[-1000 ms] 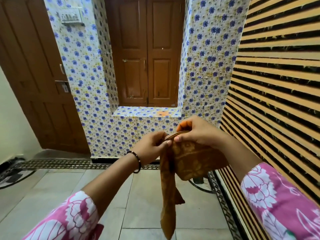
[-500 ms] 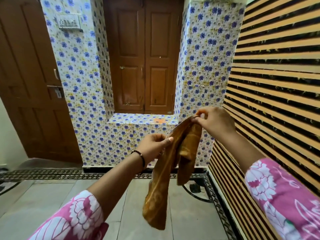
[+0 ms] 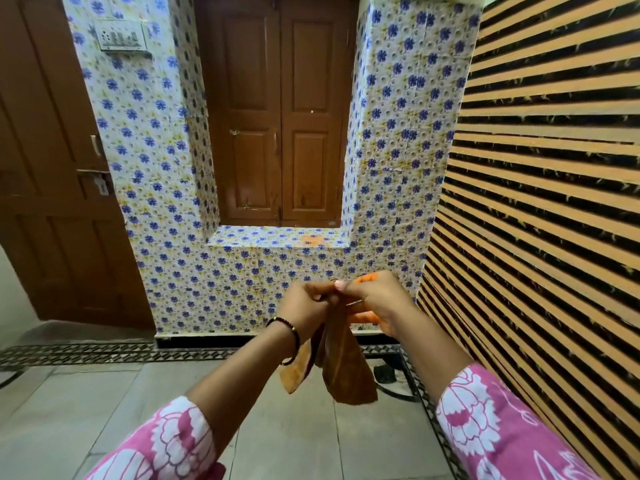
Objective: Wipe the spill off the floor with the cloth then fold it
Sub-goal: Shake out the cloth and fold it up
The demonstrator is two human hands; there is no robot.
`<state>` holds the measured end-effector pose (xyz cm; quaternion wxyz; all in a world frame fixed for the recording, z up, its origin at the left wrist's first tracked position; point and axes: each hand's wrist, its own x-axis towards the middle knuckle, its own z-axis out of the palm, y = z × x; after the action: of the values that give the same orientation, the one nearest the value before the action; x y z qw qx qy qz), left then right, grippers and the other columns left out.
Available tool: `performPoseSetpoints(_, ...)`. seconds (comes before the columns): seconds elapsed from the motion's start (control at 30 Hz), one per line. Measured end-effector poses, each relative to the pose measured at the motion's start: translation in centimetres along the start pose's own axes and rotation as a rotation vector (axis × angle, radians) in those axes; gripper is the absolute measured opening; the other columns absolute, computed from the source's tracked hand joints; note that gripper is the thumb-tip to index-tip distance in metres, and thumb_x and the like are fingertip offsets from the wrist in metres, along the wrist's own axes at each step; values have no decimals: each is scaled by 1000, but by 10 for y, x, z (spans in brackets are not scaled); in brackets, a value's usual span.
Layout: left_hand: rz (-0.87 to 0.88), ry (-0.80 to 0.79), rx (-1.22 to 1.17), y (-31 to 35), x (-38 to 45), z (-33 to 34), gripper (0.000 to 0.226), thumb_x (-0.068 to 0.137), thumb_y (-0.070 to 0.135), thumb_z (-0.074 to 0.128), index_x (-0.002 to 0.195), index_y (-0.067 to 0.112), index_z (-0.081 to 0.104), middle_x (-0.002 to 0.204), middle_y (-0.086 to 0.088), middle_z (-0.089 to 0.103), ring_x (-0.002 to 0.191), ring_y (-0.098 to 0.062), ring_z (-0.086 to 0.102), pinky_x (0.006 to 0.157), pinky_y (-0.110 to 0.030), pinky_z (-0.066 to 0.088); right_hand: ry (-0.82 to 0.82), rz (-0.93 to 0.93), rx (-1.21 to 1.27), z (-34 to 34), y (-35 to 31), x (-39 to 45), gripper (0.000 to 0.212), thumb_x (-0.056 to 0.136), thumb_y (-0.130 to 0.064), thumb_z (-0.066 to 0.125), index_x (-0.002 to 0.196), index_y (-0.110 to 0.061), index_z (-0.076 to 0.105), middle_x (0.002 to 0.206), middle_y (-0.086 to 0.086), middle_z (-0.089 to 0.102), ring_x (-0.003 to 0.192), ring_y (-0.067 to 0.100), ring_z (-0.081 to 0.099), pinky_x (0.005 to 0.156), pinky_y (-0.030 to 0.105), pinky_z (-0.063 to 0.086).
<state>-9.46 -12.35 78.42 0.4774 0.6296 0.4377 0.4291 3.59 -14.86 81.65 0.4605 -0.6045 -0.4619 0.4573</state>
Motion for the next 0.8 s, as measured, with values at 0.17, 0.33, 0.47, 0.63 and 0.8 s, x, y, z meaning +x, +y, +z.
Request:
performPoseSetpoints(0.17,52,130,-40,-1,-3,-4,19,78,5,75,93,17,74,86,0,73,83,-9,68,77,-23,56,15,10,81,4,1,3,6,84,-6,68,85,-1,64,89,19,69,86,32,69,81,51,56)
performPoseSetpoints(0.33,50,105,-100,-7,-5,0,20,82,8,71,85,27,73,87,3,73,89,-12,68,83,-30,55,22,-6,109,2,6,6,10,86,-3,65,76,-6,62,80,12,67,78,24,66,77,45,58)
performPoseSetpoints(0.47,25,85,-115,-7,-6,1,19,86,4,66,88,22,72,85,-3,73,76,-5,68,70,-22,56,75,-107,-151,8,10,6,19,87,-11,63,70,-3,62,73,14,63,70,24,65,70,45,60)
performPoseSetpoints(0.63,-21,173,-134,5,-5,-15,25,91,1,56,77,19,67,76,-3,66,76,-16,63,69,-25,56,178,-159,-229,1,4,9,20,92,-16,55,83,0,62,82,20,68,74,31,69,69,47,59)
performPoseSetpoints(0.8,-57,247,-254,16,4,-63,17,94,4,52,85,11,65,76,-6,62,70,-15,61,62,-23,55,213,-9,168,-46,-2,17,30,100,-17,38,107,3,59,86,14,64,77,27,67,64,39,59)
